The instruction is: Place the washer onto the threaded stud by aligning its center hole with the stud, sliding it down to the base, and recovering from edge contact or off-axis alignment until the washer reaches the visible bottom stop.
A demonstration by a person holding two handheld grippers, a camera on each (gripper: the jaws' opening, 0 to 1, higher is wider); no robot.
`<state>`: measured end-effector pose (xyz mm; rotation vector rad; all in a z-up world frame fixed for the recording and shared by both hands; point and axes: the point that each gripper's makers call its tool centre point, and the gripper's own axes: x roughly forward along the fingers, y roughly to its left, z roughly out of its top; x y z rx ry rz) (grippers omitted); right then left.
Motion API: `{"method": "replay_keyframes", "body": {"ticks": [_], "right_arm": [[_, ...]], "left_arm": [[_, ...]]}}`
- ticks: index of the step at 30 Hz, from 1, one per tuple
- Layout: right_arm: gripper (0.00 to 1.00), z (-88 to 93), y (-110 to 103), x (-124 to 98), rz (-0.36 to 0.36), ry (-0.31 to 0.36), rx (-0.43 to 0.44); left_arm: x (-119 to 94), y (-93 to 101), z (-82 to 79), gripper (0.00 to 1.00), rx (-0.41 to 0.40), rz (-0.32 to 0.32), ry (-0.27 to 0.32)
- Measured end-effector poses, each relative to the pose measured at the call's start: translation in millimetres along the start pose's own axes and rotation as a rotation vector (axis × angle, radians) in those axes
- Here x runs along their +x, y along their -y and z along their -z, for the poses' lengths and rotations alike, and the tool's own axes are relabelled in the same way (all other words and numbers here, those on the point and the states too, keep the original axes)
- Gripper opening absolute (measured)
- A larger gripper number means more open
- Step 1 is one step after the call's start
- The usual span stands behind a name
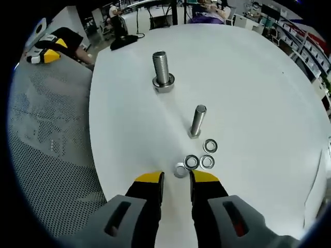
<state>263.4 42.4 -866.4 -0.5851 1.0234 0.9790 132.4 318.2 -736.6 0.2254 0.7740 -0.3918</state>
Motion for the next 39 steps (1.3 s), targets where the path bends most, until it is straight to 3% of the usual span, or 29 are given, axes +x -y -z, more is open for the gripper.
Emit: {"method": "replay_keyframes", "body": {"ticks": [2,13,22,26,30,39], "right_arm": [[0.19,-0.5,4,1,0.022,-0.003,-0.050],[0.15,-2.1,4,4,0.028,-0.059,-0.076],[0.15,-2.9,-1,4,0.001,-0.232,-0.165],[0.13,-4.0,4,4,-0.049,-0.242,-0.086],[0.14,-2.4,5,6,-0.040,-0.274,-0.144],[0.14,-1.0,7,7,-0.011,-0.277,-0.132]], "left_arm": [[0,-0.4,-0.1,0.14,-0.001,-0.001,0.001],[0,-1.1,-0.1,0.15,-0.003,-0.003,0.003],[-1,-1.9,-0.6,0.16,-0.006,-0.007,0.008],[-2,-2.3,-1.0,0.17,-0.002,-0.011,0.017],[-1,-2.3,-1.6,0.18,-0.002,-0.010,0.018],[-2,-1.9,-2.1,0.18,0.000,-0.008,0.022]]}}
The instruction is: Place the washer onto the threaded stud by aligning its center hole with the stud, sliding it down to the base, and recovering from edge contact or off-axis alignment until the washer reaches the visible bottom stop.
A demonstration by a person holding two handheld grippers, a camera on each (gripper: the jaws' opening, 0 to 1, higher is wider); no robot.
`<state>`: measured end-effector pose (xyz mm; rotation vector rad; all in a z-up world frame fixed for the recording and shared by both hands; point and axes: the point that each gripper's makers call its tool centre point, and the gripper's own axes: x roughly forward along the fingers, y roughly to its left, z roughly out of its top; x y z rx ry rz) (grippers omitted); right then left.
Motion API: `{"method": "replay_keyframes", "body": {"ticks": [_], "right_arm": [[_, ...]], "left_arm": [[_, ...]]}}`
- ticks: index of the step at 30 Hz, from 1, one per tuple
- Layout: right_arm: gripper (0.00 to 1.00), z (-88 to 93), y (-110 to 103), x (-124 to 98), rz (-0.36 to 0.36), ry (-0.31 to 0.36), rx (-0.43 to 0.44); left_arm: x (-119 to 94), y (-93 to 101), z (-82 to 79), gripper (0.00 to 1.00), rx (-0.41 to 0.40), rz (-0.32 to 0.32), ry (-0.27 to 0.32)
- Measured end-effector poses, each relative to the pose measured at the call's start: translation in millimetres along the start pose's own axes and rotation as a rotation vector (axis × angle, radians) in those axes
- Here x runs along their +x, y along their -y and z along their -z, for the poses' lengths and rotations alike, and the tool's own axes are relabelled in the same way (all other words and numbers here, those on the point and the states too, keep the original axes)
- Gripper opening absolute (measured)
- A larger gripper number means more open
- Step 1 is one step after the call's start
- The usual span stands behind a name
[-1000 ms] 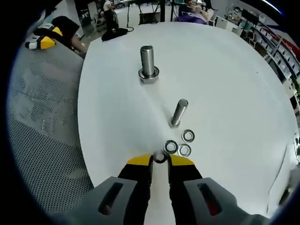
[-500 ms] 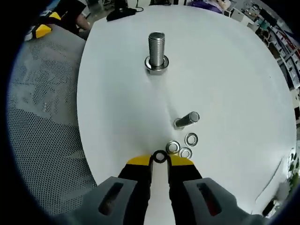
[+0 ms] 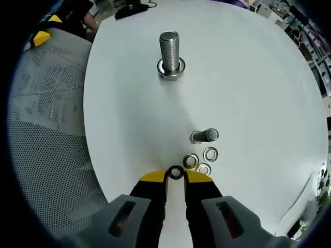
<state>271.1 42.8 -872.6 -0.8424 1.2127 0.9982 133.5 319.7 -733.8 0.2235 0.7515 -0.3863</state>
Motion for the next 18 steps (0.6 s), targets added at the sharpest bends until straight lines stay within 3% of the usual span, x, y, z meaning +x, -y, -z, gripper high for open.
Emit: {"method": "replay_keyframes", "body": {"ticks": [18], "right_arm": [[0.15,0.5,-6.4,-1.4,0.049,0.030,-0.005]], "left_arm": [[-0.3,0.1,0.0,0.18,-0.004,-0.003,0.002]]}}
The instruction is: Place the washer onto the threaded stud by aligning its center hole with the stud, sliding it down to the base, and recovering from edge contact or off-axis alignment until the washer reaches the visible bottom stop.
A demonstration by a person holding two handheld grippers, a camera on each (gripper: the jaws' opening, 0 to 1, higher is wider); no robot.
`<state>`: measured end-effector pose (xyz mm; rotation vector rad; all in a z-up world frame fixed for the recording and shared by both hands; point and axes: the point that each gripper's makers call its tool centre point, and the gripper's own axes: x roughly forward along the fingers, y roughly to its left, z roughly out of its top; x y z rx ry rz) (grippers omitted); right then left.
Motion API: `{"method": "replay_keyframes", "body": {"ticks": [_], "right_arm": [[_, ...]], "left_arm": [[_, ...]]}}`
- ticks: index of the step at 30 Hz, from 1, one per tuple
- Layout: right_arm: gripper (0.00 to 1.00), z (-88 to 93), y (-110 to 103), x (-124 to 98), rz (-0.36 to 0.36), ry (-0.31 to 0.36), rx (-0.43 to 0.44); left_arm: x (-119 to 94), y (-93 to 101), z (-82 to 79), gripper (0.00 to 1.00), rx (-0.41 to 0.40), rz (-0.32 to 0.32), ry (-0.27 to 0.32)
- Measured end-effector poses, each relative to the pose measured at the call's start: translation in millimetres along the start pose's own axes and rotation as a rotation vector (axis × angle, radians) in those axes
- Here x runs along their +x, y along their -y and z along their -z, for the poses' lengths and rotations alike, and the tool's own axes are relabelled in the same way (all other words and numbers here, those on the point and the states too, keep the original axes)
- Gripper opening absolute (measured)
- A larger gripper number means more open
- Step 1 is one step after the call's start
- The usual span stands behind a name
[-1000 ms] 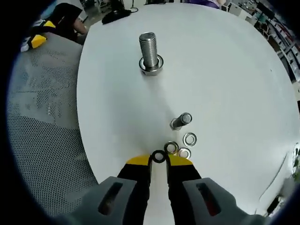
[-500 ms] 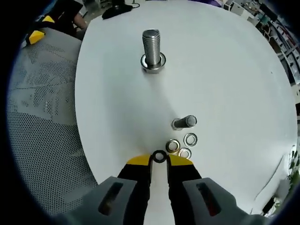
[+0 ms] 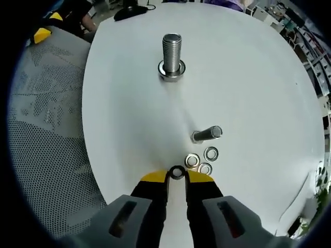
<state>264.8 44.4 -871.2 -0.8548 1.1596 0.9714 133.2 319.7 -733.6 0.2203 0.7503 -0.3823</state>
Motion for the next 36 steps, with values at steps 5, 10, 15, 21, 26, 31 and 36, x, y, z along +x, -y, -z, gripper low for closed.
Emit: {"method": "replay_keyframes", "body": {"ticks": [5,10,15,21,26,31,36], "right_arm": [[0.15,0.0,0,-1,0.015,0.016,0.002],[0.15,-0.1,0,-1,0.027,0.033,0.012],[0.15,-0.4,-2,-2,0.037,0.037,0.009],[0.15,-1.2,-3,-2,0.058,0.016,-0.040],[0.15,0.8,-6,-2,0.040,0.001,-0.049],[0.23,-1.0,5,-5,0.052,0.129,0.121],[0.25,15.5,2,-9,0.033,0.151,0.072]], "left_arm": [[0,0.1,-0.2,0.18,0.000,0.001,0.000],[0,-0.1,-0.2,0.18,-0.002,-0.001,0.000],[0,-0.2,-0.1,0.18,-0.002,0.000,-0.001],[0,-0.7,0.0,0.18,-0.004,-0.003,-0.001],[0,-0.8,0.0,0.18,-0.004,-0.003,-0.001],[0,-1.1,0.2,0.18,-0.005,-0.006,0.000],[0,-1.3,-0.3,0.18,-0.006,-0.004,0.002]]}}
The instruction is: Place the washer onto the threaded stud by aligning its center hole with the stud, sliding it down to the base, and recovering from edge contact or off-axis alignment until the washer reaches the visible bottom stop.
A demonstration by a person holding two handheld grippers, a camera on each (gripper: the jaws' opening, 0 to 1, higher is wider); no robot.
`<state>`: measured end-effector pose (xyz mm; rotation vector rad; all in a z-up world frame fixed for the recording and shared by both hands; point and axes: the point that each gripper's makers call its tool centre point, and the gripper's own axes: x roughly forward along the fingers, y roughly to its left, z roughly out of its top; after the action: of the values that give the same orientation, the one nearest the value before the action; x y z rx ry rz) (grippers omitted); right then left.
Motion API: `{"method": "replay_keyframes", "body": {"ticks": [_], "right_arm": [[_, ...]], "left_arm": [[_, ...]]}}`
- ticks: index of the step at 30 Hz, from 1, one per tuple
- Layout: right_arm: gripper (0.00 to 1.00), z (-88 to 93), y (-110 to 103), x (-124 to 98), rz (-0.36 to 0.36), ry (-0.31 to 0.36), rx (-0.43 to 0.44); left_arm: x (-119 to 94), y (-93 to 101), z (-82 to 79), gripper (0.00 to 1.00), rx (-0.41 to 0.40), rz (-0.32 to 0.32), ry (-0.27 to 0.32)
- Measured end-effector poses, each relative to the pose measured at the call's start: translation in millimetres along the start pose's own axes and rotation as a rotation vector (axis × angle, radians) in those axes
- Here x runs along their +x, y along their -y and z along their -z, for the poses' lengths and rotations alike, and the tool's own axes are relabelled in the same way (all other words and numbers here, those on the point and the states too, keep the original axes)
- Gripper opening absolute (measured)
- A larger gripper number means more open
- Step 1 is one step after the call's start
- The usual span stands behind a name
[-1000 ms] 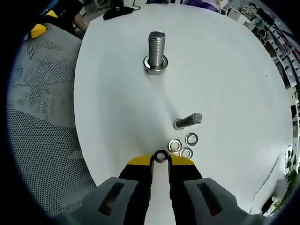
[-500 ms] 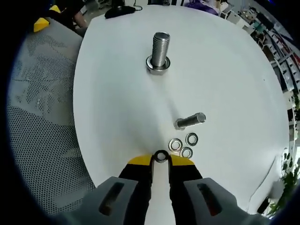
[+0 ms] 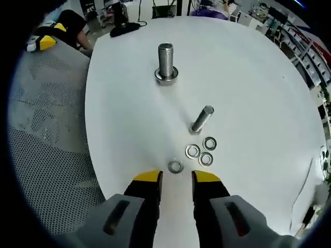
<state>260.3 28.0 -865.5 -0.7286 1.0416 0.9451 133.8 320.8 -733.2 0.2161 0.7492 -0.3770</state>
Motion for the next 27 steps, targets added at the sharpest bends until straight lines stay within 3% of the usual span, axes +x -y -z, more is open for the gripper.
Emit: {"method": "replay_keyframes", "body": {"ticks": [5,14,21,27], "right_arm": [[0.26,0.0,1,-1,-0.043,0.031,0.043],[0.25,-13.6,-3,7,-0.062,0.011,-0.021],[0.19,-9.8,-5,6,-0.065,-0.075,-0.083],[0.19,-10.6,-6,6,-0.070,-0.082,-0.087]], "left_arm": [[0,0.2,-0.2,0.18,-0.001,0.003,0.000],[0,0.7,0.0,0.18,0.000,0.004,-0.004],[0,0.4,0.1,0.19,-0.004,0.002,-0.004],[0,0.4,-0.2,0.19,-0.004,0.003,-0.003]]}}
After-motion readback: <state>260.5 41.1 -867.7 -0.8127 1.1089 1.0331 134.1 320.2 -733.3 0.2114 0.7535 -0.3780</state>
